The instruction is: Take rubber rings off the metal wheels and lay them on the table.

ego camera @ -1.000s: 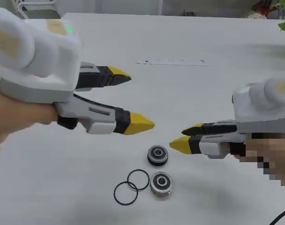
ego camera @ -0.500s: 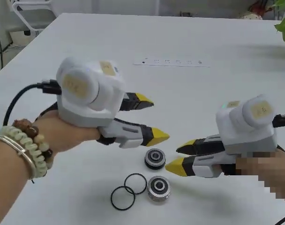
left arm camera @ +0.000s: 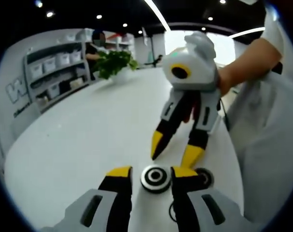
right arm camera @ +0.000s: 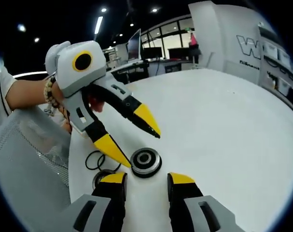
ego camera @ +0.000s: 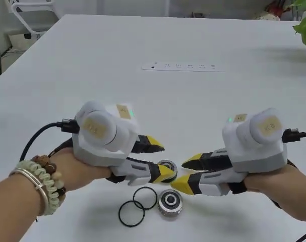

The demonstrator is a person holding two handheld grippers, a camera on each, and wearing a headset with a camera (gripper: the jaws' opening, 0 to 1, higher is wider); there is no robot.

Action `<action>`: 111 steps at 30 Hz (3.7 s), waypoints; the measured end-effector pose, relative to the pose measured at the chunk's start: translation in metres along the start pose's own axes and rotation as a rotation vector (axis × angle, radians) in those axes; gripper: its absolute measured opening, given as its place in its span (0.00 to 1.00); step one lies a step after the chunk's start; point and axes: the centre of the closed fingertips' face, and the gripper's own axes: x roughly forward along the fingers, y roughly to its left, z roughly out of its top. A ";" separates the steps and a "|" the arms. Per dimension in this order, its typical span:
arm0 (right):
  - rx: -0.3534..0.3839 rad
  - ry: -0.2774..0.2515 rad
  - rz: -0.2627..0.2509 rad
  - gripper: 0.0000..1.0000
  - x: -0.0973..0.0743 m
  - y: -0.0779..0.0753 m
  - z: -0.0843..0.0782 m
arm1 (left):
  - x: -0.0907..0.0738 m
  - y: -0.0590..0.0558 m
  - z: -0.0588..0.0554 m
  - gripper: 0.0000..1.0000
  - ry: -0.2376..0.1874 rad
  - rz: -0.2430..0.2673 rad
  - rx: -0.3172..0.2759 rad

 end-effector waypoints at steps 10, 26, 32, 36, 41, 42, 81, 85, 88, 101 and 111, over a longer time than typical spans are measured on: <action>-0.029 0.000 0.004 0.29 0.004 0.004 0.002 | 0.006 -0.006 -0.009 0.22 0.023 -0.018 -0.040; -0.046 -0.001 -0.005 0.27 0.004 0.004 0.003 | 0.008 -0.005 -0.010 0.16 0.015 -0.008 -0.103; -0.062 0.003 -0.008 0.24 0.005 0.004 0.003 | 0.007 -0.007 -0.010 0.15 0.009 -0.015 -0.116; -0.082 0.018 -0.006 0.23 0.006 0.005 -0.001 | 0.007 -0.009 -0.010 0.14 0.010 -0.021 -0.114; -0.108 0.028 -0.003 0.21 0.006 0.006 -0.002 | 0.007 -0.011 -0.009 0.14 0.009 -0.024 -0.111; -0.108 0.029 -0.003 0.20 0.005 0.006 -0.002 | 0.007 -0.011 -0.009 0.14 0.008 -0.024 -0.111; 0.280 -0.013 -0.052 0.00 -0.008 -0.016 -0.001 | 0.008 -0.014 -0.010 0.14 0.004 -0.020 -0.078; 0.357 -0.027 -0.033 0.00 -0.010 -0.016 -0.001 | 0.009 -0.015 -0.009 0.14 0.002 -0.025 -0.078; 0.366 -0.026 -0.036 0.00 -0.010 -0.015 -0.003 | 0.010 -0.016 -0.009 0.14 -0.001 -0.027 -0.074; 0.549 -0.058 0.013 0.00 -0.014 -0.007 0.002 | 0.010 -0.017 -0.009 0.14 -0.004 -0.034 -0.054; 0.563 -0.068 0.008 0.00 -0.013 -0.004 0.005 | 0.009 -0.016 -0.009 0.13 -0.011 -0.022 -0.050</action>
